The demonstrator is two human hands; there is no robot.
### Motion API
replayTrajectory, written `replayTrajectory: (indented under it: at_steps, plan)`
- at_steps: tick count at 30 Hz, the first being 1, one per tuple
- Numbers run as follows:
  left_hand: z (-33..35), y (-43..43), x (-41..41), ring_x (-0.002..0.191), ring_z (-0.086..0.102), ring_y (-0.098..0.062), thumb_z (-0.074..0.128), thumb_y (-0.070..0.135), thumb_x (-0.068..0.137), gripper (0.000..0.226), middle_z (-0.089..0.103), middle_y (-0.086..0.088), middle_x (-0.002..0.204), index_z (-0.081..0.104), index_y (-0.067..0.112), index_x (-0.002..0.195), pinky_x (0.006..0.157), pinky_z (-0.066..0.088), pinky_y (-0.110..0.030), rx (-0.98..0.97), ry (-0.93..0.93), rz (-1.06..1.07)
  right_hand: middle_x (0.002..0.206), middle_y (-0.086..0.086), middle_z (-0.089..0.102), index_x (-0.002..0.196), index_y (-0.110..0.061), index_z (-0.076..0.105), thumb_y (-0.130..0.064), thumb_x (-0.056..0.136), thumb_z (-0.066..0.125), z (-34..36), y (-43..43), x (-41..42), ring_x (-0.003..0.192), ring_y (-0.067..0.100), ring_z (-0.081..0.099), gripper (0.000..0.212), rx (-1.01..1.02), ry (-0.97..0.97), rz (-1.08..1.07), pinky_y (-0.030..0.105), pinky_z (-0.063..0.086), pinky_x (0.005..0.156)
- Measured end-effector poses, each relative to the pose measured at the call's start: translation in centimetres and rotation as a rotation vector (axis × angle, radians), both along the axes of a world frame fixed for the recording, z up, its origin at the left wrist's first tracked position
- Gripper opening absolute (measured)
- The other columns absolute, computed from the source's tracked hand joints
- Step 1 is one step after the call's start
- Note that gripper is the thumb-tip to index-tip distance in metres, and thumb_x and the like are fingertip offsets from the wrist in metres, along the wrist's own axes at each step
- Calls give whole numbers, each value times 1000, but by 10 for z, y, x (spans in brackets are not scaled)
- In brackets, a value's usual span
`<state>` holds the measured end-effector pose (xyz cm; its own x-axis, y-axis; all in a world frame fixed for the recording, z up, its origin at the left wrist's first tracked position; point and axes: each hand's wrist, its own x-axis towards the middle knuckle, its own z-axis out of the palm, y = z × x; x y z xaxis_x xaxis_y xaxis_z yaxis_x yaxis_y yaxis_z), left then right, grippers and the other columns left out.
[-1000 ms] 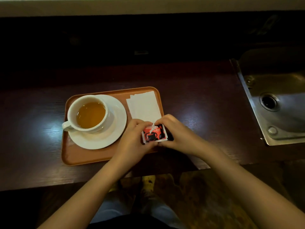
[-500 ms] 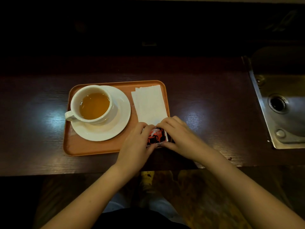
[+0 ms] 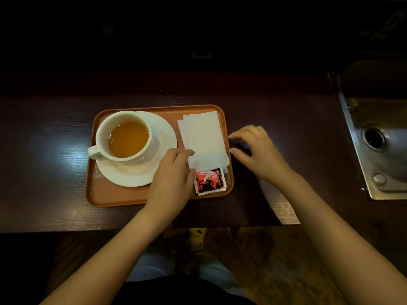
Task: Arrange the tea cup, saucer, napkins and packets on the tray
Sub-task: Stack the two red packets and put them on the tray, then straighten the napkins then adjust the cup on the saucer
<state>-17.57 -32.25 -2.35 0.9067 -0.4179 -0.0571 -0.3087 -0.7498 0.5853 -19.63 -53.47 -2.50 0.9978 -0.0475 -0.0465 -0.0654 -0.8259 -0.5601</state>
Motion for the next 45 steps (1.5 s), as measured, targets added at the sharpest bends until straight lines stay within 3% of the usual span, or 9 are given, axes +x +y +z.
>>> replayTrajectory:
  at_steps: [6, 11, 21, 26, 31, 35, 39, 43, 45]
  plan:
    - [1, -28, 41, 99, 60, -23, 56, 11, 87, 43, 46, -10, 134, 46, 15, 128, 85, 47, -26, 40, 84, 147, 104, 4, 60, 105, -16, 63, -22, 83, 61, -7, 8, 52, 98, 17, 41, 23, -74, -64, -74, 28, 32, 84]
    - [3, -54, 78, 101, 59, -36, 54, 3, 86, 44, 38, -21, 136, 41, 7, 128, 80, 49, -34, 254, 52, 125, 108, 7, 54, 113, -16, 60, -24, 82, 61, -12, 12, 83, 106, 25, 39, 32, -106, -46, -80, 31, 28, 88]
    - [-2, -53, 100, 102, 58, -37, 64, -5, 76, 50, 48, -19, 131, 49, 7, 123, 83, 52, -40, 369, -31, 102, 109, 4, 49, 117, -19, 57, -23, 81, 62, -16, 11, 90, 107, 23, 36, 37, -96, -6, -57, 29, 27, 90]
    - [1, -51, 110, 104, 52, -33, 52, -4, 84, 29, 57, -17, 113, 59, 7, 110, 77, 47, -38, 194, -167, 76, 112, 6, 48, 123, -20, 53, -27, 85, 56, -10, 6, 92, 109, 24, 36, 39, -48, 26, -33, 32, 30, 94]
    - [4, -49, 118, 88, 51, -19, 49, 6, 89, 21, 57, -12, 107, 64, 11, 103, 70, 40, -28, -14, -83, 52, 114, 7, 46, 127, -22, 49, -30, 84, 57, -7, 2, 97, 110, 23, 35, 44, 45, 65, -31, 34, 33, 96]
    - [7, -48, 120, 83, 51, -15, 52, 8, 86, 17, 56, -7, 98, 67, 12, 94, 71, 43, -23, -148, -45, 34, 109, 2, 48, 108, -20, 61, -27, 81, 62, -6, -1, 100, 105, 16, 35, 28, 156, 63, -34, 29, 33, 91]
    - [5, -48, 122, 80, 50, -10, 53, 11, 87, 16, 52, 2, 95, 67, 15, 90, 64, 35, -8, -227, -18, 64, 91, -3, 58, 90, -19, 62, -17, 77, 68, 1, -4, 99, 89, 15, 55, 15, 466, 90, -88, 33, 48, 78]
    - [0, -48, 125, 72, 49, -3, 57, 13, 86, 16, 60, -1, 101, 63, 18, 100, 60, 36, -8, -295, 81, 153, 80, 2, 62, 86, -13, 62, -12, 77, 69, 2, -5, 100, 78, 18, 60, 12, 549, 101, -164, 38, 52, 75]
    - [-2, -48, 125, 75, 50, -3, 63, 14, 83, 34, 58, 3, 102, 55, 17, 116, 57, 38, -6, -314, 171, 162, 77, 5, 63, 81, -12, 62, -13, 78, 69, 0, -4, 103, 76, 21, 61, 7, 545, 102, -191, 40, 52, 75]
